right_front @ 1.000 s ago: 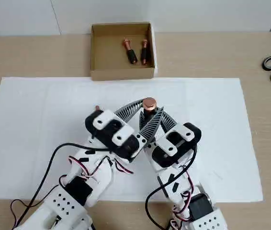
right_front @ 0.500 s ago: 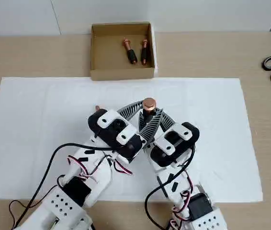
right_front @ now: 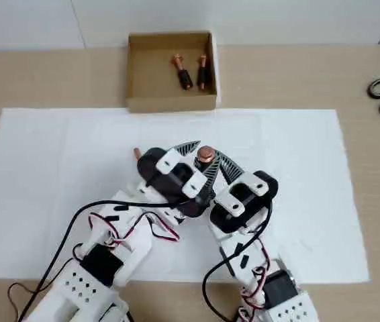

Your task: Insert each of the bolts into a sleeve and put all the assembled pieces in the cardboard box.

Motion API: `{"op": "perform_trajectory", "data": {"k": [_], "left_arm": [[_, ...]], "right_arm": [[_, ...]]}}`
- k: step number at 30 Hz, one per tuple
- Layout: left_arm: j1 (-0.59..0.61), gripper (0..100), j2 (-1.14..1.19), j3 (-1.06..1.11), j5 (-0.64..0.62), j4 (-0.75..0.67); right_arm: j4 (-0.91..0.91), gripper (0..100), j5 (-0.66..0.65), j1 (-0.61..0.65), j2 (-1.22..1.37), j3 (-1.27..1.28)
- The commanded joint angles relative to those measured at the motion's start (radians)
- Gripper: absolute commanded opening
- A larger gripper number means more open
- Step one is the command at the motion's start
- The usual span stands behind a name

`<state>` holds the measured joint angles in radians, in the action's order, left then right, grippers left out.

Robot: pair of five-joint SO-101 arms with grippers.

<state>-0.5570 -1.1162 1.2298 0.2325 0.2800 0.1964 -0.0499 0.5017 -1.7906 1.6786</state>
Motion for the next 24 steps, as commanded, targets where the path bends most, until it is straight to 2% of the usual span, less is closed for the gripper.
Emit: {"op": "perform_trajectory", "data": {"k": [1, 10, 14, 16, 22, 24], "left_arm": [[0.026, 13, 0.009, -0.051, 0.009, 0.078], [0.031, 13, 0.003, -0.292, -0.110, 0.032], [0.054, 1, 0.009, -0.377, -0.114, -0.052], [0.058, 1, 0.002, -0.400, -0.114, -0.060], [0.207, 1, -0.064, -0.401, -0.115, -0.060], [0.276, 1, -0.132, -0.341, -0.115, -0.060]], "right_arm": [[-0.030, 0.7, -0.002, -0.002, -0.022, 0.005], [-0.024, 0.7, -0.002, -0.004, -0.022, 0.005], [-0.024, 0.7, -0.002, -0.005, -0.022, 0.005], [-0.024, 0.7, -0.002, -0.005, -0.022, 0.005], [-0.019, 0.2, -0.009, -0.091, -0.013, -0.002], [0.041, 0.2, -0.063, -0.140, -0.012, -0.046]]}}
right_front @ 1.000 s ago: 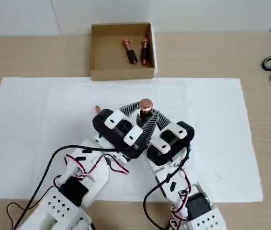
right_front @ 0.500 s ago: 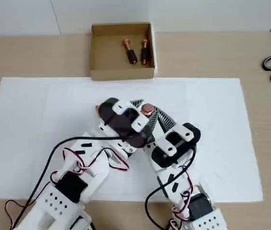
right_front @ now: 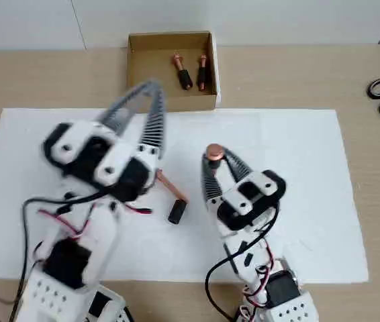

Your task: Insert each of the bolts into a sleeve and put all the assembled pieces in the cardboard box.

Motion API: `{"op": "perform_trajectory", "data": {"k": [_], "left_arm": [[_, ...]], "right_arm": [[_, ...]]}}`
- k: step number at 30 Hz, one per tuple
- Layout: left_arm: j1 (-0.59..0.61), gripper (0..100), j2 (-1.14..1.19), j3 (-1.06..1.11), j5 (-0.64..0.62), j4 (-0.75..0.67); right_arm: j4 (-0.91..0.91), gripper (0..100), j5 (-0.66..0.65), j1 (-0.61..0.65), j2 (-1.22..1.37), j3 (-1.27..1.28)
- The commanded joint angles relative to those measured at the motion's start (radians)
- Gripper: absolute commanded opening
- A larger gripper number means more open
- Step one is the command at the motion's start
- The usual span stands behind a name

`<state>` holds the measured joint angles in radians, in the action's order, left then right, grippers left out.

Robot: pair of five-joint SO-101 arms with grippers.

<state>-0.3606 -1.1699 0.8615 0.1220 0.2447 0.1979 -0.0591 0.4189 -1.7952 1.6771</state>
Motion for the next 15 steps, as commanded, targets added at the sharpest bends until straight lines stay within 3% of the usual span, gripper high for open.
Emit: {"op": "perform_trajectory", "data": {"k": [1, 8, 15], "left_arm": [[0.117, 1, -0.118, 0.074, -0.005, -0.025], [0.285, 1, -0.489, 0.483, -0.005, -0.020], [0.384, 1, -0.646, 0.694, -0.006, -0.020]], "right_arm": [[0.085, 0.2, -0.081, -0.071, -0.007, -0.075], [0.344, 0.2, -0.155, -0.087, 0.081, -0.324], [0.381, 0.2, -0.150, -0.236, 0.645, -0.713]]}}
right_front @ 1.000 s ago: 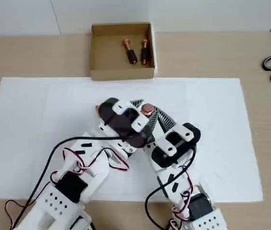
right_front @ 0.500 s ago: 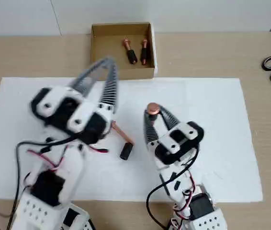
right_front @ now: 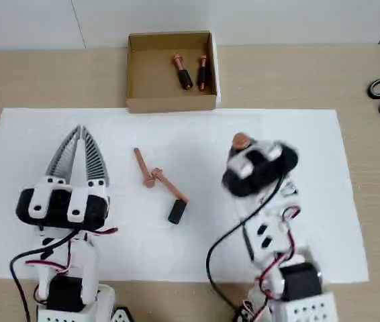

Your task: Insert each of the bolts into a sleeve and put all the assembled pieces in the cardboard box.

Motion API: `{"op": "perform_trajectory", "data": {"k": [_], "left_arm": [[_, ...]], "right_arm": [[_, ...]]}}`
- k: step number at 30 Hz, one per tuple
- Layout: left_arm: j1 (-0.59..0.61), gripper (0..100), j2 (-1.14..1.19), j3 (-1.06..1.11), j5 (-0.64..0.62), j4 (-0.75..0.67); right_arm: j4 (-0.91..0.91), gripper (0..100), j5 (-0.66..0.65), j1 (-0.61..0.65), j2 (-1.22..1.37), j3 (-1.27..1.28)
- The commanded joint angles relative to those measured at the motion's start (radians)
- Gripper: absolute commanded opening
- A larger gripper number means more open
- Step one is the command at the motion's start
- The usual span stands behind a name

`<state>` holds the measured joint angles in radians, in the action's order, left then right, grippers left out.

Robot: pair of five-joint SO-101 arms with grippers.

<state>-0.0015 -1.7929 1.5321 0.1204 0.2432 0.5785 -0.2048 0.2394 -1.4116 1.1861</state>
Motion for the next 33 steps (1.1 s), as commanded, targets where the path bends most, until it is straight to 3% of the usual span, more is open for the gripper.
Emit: {"op": "perform_trajectory", "data": {"k": [1, 10, 16, 23, 33], "left_arm": [[0.031, 1, -0.017, 0.024, -0.005, -0.018], [0.035, 1, -0.023, 0.114, -0.104, -0.023], [0.035, 1, -0.023, 0.150, -0.161, -0.018], [0.035, 1, -0.023, 0.150, -0.160, -0.018], [0.035, 1, -0.021, 0.150, -0.157, -0.018]], "right_arm": [[0.001, 0.2, -0.003, -0.070, 0.357, -0.296], [-0.251, 0.2, -0.009, -0.068, 0.993, -0.770], [-0.185, 0.2, -0.002, -0.038, 1.351, -1.060], [-0.289, 0.2, 0.215, 0.016, 1.722, -1.467], [-0.410, 0.2, 0.341, 0.125, 2.224, -1.955]]}}
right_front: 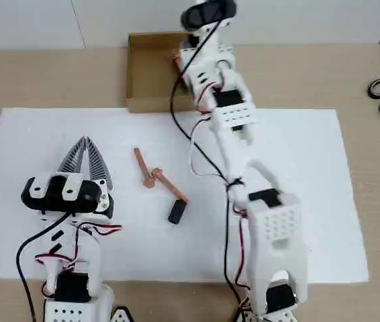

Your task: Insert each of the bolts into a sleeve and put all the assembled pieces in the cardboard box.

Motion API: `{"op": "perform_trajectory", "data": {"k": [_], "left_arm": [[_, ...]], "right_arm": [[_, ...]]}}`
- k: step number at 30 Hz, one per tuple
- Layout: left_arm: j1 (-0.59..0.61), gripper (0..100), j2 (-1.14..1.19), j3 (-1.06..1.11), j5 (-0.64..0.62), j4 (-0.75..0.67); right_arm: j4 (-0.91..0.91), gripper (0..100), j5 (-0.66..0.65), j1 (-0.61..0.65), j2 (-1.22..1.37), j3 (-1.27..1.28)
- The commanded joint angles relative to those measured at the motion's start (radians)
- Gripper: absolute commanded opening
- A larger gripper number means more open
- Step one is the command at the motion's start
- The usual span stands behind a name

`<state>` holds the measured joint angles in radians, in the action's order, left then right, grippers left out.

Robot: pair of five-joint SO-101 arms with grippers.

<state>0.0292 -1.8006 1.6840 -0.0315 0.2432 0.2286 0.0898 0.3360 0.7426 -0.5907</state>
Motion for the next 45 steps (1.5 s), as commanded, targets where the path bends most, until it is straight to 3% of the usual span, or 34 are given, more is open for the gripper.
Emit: {"op": "perform_trajectory", "data": {"k": [1, 9, 18, 20, 25, 33, 36, 39, 45], "left_arm": [[0.005, 1, -0.014, -0.002, -0.005, -0.018], [0.005, 1, -0.012, -0.002, -0.006, -0.017], [0.005, 1, -0.012, -0.002, -0.006, 0.091], [0.005, 1, -0.012, -0.002, -0.006, 0.095], [0.005, 1, -0.014, -0.002, -0.006, 0.094], [0.005, 1, -0.014, -0.002, -0.006, 0.095], [0.005, 1, -0.014, -0.002, -0.006, 0.095], [0.008, 1, -0.014, -0.002, -0.003, 0.097], [0.141, 1, -0.014, -0.004, -0.006, 0.098]], "right_arm": [[-0.073, 0.3, 0.057, 0.039, 0.113, -0.216], [-0.090, 0.3, 0.061, 0.076, 0.414, -0.540], [-0.088, 1.1, 0.061, 0.079, 0.542, -0.609], [-0.045, 6.6, 0.060, 0.091, 0.544, -0.609], [0.131, 31.2, 0.060, 0.114, 0.541, -0.612], [0.165, 25.0, 0.060, 0.105, 0.545, -0.729], [0.311, 24.8, 0.064, 0.090, 0.526, -0.801], [0.576, 24.9, 0.066, 0.065, 0.472, -0.947], [1.066, 28.6, 0.058, 0.051, 0.397, -1.092]]}}
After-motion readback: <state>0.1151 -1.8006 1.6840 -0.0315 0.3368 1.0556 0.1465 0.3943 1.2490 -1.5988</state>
